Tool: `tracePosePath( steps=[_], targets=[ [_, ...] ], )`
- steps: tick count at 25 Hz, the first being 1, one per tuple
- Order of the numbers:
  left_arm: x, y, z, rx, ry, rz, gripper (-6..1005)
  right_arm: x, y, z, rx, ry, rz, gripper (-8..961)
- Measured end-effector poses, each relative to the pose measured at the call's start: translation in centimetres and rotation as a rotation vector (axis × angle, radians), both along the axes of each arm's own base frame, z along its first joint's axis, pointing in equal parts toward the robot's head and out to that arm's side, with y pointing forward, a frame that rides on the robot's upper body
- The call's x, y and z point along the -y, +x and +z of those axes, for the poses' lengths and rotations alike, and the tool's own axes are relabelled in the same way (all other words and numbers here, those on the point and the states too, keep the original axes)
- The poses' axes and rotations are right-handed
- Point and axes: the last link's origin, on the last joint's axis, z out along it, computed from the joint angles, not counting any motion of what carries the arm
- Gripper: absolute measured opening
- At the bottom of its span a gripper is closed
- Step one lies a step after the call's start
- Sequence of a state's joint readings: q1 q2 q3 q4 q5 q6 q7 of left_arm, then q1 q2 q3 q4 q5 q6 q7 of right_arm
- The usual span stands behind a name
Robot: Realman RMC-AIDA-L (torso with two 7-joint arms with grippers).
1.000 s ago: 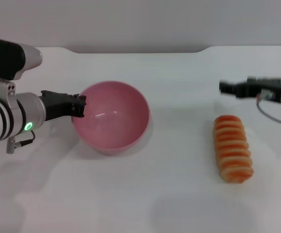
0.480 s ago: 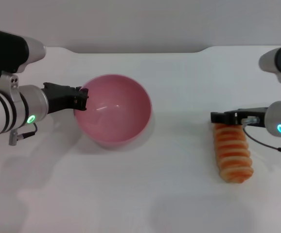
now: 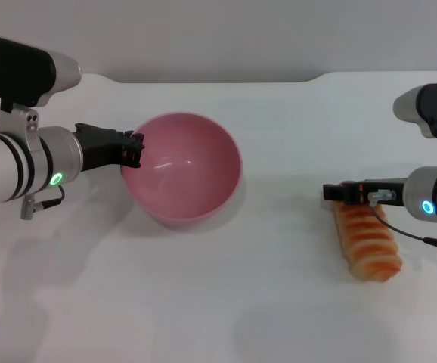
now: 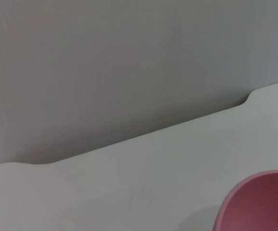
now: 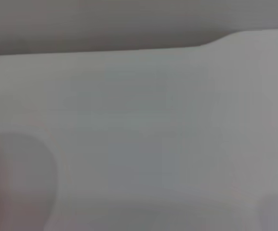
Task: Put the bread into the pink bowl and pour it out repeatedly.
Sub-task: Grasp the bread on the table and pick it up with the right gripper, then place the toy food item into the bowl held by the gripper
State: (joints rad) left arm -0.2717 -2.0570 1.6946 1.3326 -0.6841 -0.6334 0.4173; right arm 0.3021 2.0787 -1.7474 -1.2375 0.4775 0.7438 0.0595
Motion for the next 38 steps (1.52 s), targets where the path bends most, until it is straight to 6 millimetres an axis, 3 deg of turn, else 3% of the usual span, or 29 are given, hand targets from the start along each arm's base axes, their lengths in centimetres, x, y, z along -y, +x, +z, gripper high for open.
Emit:
tracePosePath(
  steps=[9, 11, 28, 33, 38],
  targets=[
    [-0.2, 0.2, 0.1, -0.001, 0.002, -0.007, 48, -0.5, 0.0, -1.4, 0.094, -0.082, 0.038, 767],
    [-0.2, 0.4, 0.1, 0.000, 0.002, -0.010, 48, -0.4, -0.6, -1.5, 0.100, -0.093, 0.056, 723],
    [-0.4, 0.7, -0.5, 0.001, -0.028, -0.008, 48, -0.6, -12.9, 5.0, 0.113, 0.066, 0.423, 474],
    [-0.5, 1.4, -0.8, 0.006, -0.047, -0.015, 48, -0.6, -15.4, 5.5, 0.090, 0.094, 0.500, 435],
    [-0.7, 2.9, -1.4, 0.033, -0.071, -0.035, 48, -0.9, -16.9, 4.7, 0.060, 0.106, 0.564, 406]
  ],
)
